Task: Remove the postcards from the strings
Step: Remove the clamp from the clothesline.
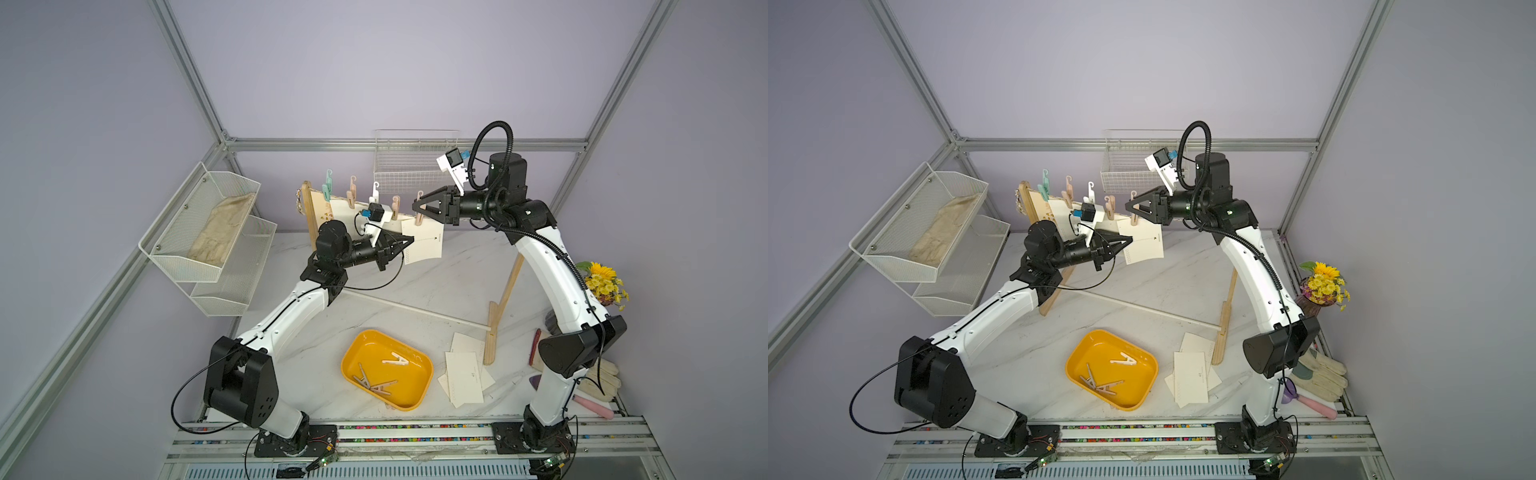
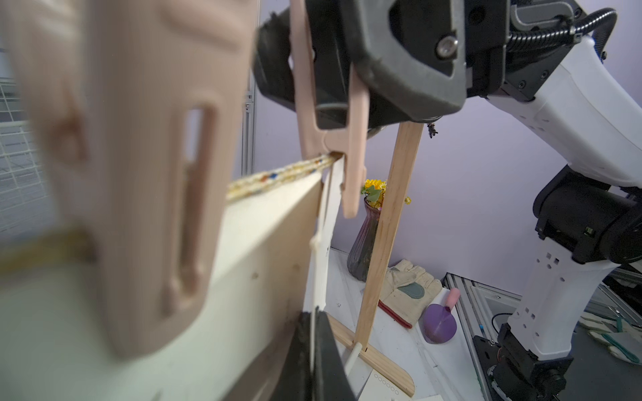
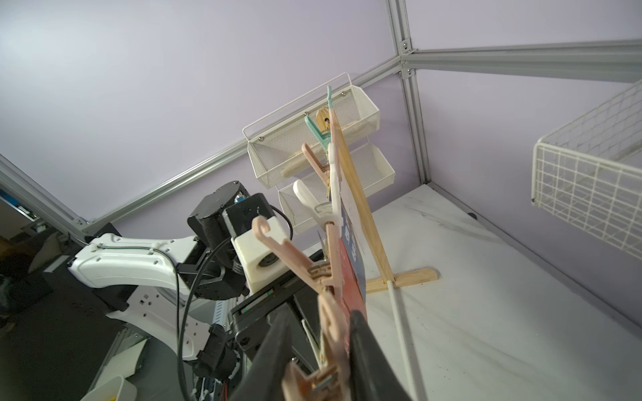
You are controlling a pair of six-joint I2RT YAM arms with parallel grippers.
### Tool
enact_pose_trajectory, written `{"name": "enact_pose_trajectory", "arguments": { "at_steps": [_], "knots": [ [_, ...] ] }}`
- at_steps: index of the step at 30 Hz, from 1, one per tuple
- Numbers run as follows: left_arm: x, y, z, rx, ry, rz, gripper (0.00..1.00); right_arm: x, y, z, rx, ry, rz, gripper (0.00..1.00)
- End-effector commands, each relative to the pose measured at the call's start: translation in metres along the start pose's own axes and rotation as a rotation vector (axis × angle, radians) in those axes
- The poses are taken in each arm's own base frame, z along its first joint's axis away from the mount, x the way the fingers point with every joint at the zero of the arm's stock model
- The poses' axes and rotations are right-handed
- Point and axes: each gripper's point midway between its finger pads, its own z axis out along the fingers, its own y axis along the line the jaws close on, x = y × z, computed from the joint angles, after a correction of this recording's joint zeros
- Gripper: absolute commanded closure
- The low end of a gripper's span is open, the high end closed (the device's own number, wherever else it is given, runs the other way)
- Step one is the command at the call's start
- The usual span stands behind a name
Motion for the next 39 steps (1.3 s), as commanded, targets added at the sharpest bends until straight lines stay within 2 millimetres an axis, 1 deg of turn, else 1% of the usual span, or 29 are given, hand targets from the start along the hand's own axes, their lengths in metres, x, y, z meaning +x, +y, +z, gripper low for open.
{"name": "enact_pose_trajectory", "arguments": {
  "at_steps": [1,2,6,7,10,11,12,13,14,15,21,25,28,34,39],
  "knots": [
    [-0.03,-0.009,-0.002,0.021,-0.047,0.041,1.0,-0.008,0.009,0.001,-0.027,-0.023,-0.042,0.77],
    [-0.03,-0.01,-0.002,0.025,-0.046,0.04,1.0,-0.011,0.01,0.0,-0.022,-0.033,-0.05,0.79],
    [-0.025,-0.019,-0.008,0.031,-0.037,0.029,1.0,-0.026,0.014,-0.004,0.005,-0.079,-0.091,0.81],
    [-0.023,-0.02,-0.01,0.031,-0.033,0.025,1.0,-0.032,0.016,-0.007,0.015,-0.101,-0.115,0.81],
    [-0.014,-0.028,-0.015,0.034,-0.021,0.009,1.0,-0.044,0.018,-0.011,0.044,-0.138,-0.152,0.81],
    [-0.007,-0.027,-0.015,0.033,-0.01,-0.004,1.0,-0.046,0.019,-0.012,0.046,-0.145,-0.156,0.81],
    [-0.016,-0.038,-0.022,0.037,-0.027,0.018,1.0,-0.047,0.02,-0.012,0.045,-0.147,-0.158,0.81],
    [-0.014,-0.04,-0.024,0.036,-0.024,0.016,1.0,-0.047,0.02,-0.012,0.044,-0.148,-0.157,0.8],
    [-0.013,-0.042,-0.025,0.034,-0.023,0.015,1.0,-0.046,0.019,-0.011,0.042,-0.144,-0.15,0.77],
    [-0.013,-0.045,-0.027,0.034,-0.022,0.017,1.0,-0.046,0.019,-0.011,0.038,-0.142,-0.149,0.76],
    [-0.011,-0.061,-0.036,0.039,-0.016,0.017,1.0,-0.043,0.019,-0.011,0.038,-0.141,-0.145,0.78],
    [-0.001,-0.073,-0.04,0.045,0.007,0.013,1.0,-0.045,0.019,-0.013,0.068,-0.162,-0.174,0.79],
    [0.003,-0.081,-0.045,0.042,0.014,0.015,1.0,-0.042,0.02,-0.009,0.112,-0.17,-0.219,0.79],
    [0.006,-0.095,-0.053,0.045,0.015,0.017,1.0,-0.036,0.022,0.002,0.247,-0.164,-0.335,0.79],
    [0.007,-0.104,-0.059,0.051,0.016,0.016,1.0,-0.05,0.029,-0.009,0.344,-0.248,-0.428,0.79]
  ]
}}
